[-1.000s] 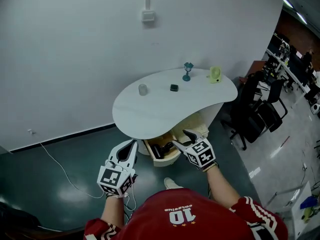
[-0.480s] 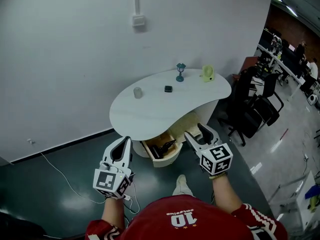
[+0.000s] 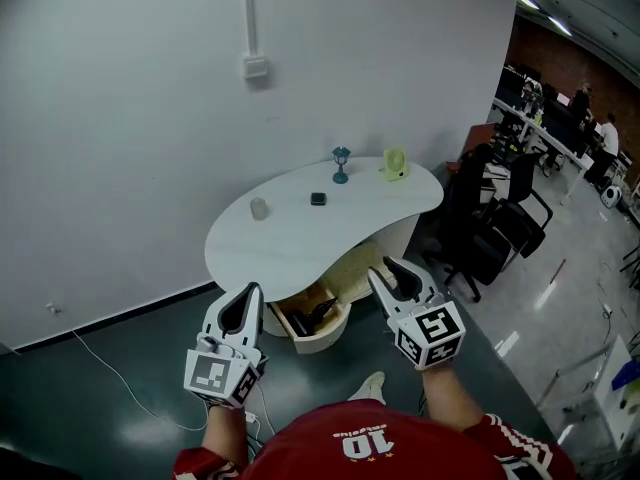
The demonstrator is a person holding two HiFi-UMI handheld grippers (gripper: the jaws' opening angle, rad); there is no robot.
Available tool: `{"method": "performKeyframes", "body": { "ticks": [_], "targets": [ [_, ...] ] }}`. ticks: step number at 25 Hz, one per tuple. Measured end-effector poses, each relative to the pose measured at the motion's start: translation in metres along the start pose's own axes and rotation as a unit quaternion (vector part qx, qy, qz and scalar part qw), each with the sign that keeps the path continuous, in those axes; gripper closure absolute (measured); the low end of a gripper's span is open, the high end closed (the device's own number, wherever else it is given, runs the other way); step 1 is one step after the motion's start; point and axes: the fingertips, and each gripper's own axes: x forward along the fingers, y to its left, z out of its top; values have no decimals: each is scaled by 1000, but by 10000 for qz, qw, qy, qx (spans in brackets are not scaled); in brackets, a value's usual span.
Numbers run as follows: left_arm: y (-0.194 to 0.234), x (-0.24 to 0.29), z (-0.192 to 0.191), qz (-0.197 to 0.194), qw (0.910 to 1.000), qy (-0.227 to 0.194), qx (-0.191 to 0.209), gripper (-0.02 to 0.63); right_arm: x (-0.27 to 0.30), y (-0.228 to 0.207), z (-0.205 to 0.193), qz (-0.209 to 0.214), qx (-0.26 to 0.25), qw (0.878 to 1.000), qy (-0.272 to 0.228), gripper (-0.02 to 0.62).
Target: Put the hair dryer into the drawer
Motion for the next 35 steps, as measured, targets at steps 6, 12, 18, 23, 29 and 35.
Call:
{"method": "performKeyframes", "body": {
  "ticks": [6, 12, 18, 23, 29, 35],
  "targets": [
    [-7, 4, -3, -46, 9998, 54, 194, 606, -2, -13, -14, -272, -86, 9995, 159, 534],
    [-7, -3, 0, 71, 9997, 162, 139, 607, -6, -12, -9, -360, -80, 9993, 52, 583],
    [-1, -19, -3, 194, 9996, 194, 84, 606, -7, -1, -3, -320, -40, 9994, -135, 589],
    [-2, -27, 1, 221, 9996, 187, 76, 607, -6, 3, 7, -259, 33, 9993, -285, 589],
    [-5, -35, 2, 245, 9995, 195, 39, 607, -10, 9, 10, -273, 69, 9990, -356, 591],
    [-9, -36, -2, 194, 9994, 301, 25, 606, -14, 8, 11, -317, 63, 9989, -325, 591]
  ]
}}
